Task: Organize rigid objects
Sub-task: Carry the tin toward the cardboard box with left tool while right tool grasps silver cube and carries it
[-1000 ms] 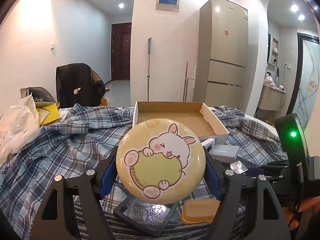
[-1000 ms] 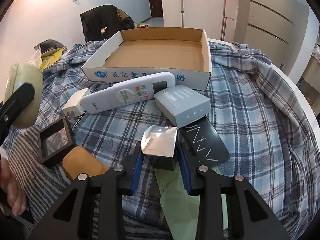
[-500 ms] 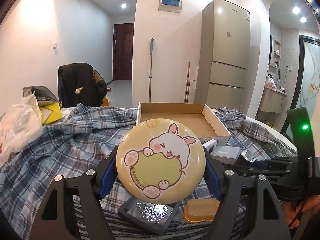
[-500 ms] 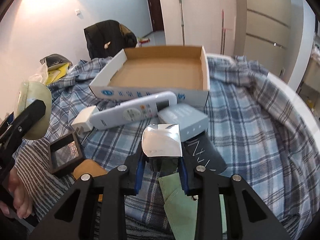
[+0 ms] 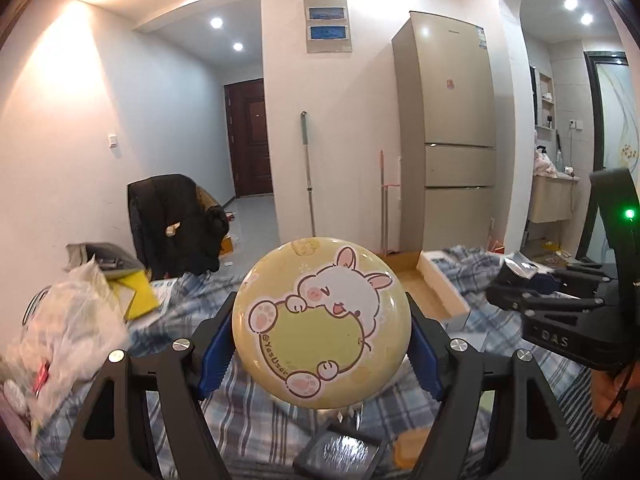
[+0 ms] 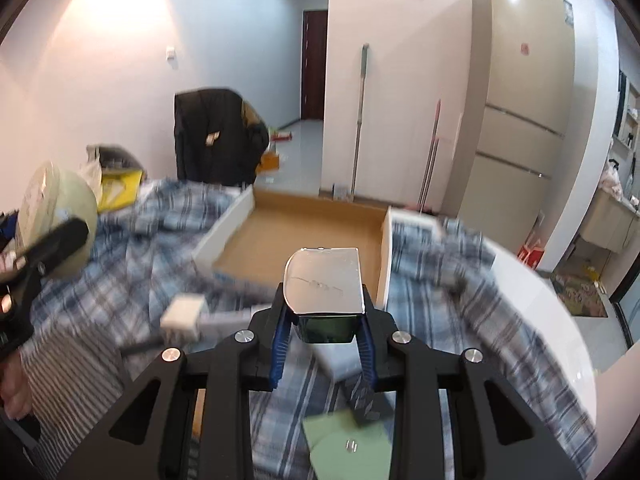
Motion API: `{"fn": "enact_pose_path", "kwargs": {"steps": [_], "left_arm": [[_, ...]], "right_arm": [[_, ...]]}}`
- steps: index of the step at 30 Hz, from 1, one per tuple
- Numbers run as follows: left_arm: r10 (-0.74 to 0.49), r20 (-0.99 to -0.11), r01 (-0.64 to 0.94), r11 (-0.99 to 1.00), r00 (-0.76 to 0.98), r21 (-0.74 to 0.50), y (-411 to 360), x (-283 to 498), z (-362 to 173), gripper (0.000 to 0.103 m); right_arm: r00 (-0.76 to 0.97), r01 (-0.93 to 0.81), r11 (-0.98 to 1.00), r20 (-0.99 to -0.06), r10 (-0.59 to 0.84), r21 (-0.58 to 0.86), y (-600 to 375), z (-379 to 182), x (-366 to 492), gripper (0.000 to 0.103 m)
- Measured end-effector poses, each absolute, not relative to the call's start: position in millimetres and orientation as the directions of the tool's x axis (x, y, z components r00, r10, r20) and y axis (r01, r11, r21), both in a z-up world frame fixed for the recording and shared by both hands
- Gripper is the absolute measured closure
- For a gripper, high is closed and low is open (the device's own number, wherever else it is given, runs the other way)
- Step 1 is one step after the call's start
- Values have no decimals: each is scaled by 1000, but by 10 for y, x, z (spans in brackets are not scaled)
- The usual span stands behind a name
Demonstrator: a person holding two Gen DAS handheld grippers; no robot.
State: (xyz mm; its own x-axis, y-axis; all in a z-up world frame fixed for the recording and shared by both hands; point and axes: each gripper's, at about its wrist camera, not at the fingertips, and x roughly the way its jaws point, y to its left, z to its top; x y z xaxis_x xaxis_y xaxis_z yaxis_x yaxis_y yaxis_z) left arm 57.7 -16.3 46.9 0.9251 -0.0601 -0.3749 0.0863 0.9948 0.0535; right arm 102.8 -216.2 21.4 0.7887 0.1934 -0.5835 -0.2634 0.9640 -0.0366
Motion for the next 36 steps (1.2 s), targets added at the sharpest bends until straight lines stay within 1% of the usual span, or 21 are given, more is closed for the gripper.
{"fn": "enact_pose_path", "kwargs": {"steps": [2,4,6,8,11,15,21,23,25,27,30,33,36], "left_arm": [[-99,-382,123,992,919,38,-185,736,549,26],[-100,-402,120,992,910,25,-200,971,585,26],[-142,-458,151,988,878,-18,-199,1223,578,26],[-177,-505,178,983,845,-46,-220,1471,539,26],[-145,-557,176,984,817,2,-301,1864,408,26],[-148,-603,180,984,784,-7,-331,2255,271,26],[-120,-659,167,986,743,9,-340,2909,71,26],[-130,-682,165,986,720,-14,-308,3114,-29,26],[-139,-720,149,988,680,-50,-258,3365,-167,26],[-127,-751,134,990,648,-52,-259,3536,-307,26],[-58,-795,89,996,604,-5,-260,3701,-472,26],[-83,-802,98,995,592,-30,-240,3738,-591,26],[-68,-788,99,995,612,-9,-264,3718,-662,26]], "right_arm": [[792,-238,971,-583,181,-21,-2163,335,1176,74],[787,-183,983,-601,141,-9,-2186,415,1331,74],[799,-187,982,-582,152,-1,-2179,483,1445,74],[815,-165,986,-567,116,-35,-2150,505,1556,74],[806,-178,984,-577,132,-23,-2093,452,1801,74],[773,-191,981,-612,167,27,-2050,339,2183,74],[732,-178,984,-665,149,25,-2027,137,2803,74],[706,-169,984,-690,158,52,-2055,22,2978,74],[705,-143,987,-692,152,71,-2068,-70,3081,74],[673,-162,984,-721,165,74,-2052,-173,3175,74],[580,-194,977,-794,183,84,-2056,-367,3303,74],[582,-184,979,-793,181,88,-2104,-472,3316,74],[576,-188,978,-796,187,94,-2130,-521,3319,74]]}}
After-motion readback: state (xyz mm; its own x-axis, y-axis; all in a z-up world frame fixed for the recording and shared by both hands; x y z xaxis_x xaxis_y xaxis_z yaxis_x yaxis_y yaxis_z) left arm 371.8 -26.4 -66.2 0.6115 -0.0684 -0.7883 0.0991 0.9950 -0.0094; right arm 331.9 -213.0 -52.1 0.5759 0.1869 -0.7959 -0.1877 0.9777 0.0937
